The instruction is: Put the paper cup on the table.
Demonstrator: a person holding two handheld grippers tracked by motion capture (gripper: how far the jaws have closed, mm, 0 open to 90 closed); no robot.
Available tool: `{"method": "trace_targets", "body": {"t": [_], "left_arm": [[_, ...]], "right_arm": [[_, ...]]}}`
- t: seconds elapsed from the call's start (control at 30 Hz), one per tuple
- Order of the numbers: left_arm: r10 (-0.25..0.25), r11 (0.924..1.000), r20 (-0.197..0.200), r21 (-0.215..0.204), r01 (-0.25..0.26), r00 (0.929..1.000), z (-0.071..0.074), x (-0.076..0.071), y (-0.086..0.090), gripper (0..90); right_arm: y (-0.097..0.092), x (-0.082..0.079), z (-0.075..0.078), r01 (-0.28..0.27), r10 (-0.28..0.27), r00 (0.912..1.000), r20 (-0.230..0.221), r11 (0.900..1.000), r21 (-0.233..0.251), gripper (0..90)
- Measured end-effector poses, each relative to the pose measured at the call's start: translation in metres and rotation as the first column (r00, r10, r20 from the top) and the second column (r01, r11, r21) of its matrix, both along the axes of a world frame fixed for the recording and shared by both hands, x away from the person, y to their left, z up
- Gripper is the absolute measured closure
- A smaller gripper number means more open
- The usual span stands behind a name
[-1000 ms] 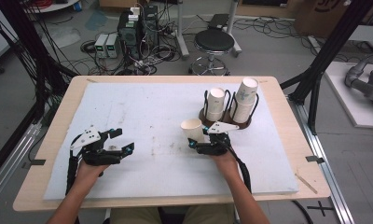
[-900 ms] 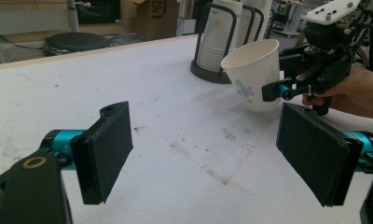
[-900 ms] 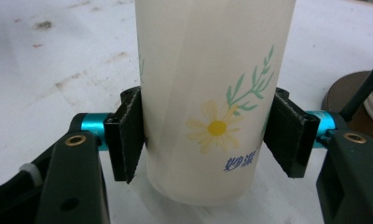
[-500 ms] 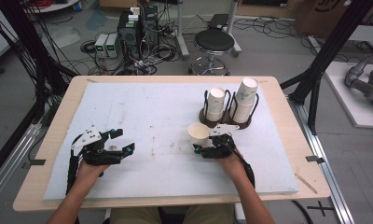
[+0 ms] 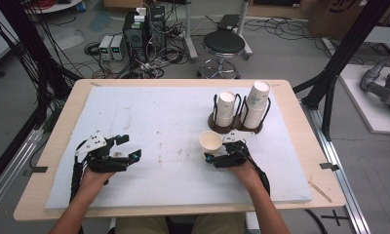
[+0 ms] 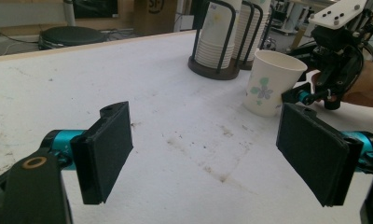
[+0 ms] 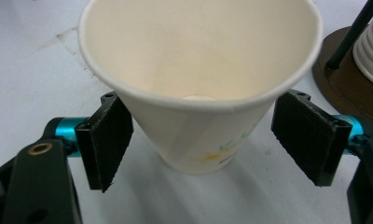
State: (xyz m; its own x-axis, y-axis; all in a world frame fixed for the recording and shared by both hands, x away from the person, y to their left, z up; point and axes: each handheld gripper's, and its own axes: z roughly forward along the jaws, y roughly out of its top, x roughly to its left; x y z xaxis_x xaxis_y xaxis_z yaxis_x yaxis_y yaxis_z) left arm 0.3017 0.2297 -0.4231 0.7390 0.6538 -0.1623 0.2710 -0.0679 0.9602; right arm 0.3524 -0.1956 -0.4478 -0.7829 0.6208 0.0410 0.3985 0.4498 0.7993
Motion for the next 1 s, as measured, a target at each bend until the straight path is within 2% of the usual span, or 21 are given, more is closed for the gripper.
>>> {"method": "trace_targets", "body": {"t": [0.23,0.37,0.47,0.7,0.83,1.0], "left_arm": [[0.013,0.9999,-0.001,-0.01,-0.013,0.9999,0.0,0.001,0.002,17.7],[0.018,0.9994,-0.002,-0.028,-0.018,0.9998,0.001,0.001,0.004,17.5],[0.021,0.9992,0.002,-0.035,-0.021,0.9998,0.003,0.0,0.004,17.5],[0.03,0.9985,0.012,-0.046,-0.029,0.9995,0.005,-0.003,0.007,17.5],[0.041,0.998,0.022,-0.05,-0.039,0.9989,0.006,-0.004,0.009,17.5],[0.04,0.9984,0.03,-0.041,-0.039,0.9988,0.007,-0.007,0.007,17.6]], "right_arm": [[-0.015,-0.013,0.004,0.0,0.0,0.9999,-0.011,0.9996,-0.027,20.0],[-0.033,-0.024,0.01,0.02,-0.02,0.9997,0.013,0.9998,0.004,20.0],[-0.049,-0.034,0.017,0.052,-0.054,0.9977,0.041,0.9979,0.039,20.1],[-0.079,-0.057,0.031,0.123,-0.135,0.9848,0.108,0.9859,0.114,20.1],[-0.089,-0.067,0.031,0.144,-0.16,0.9802,0.116,0.9801,0.137,20.0],[-0.094,-0.072,0.036,0.162,-0.183,0.9754,0.123,0.9737,0.161,20.0]]}}
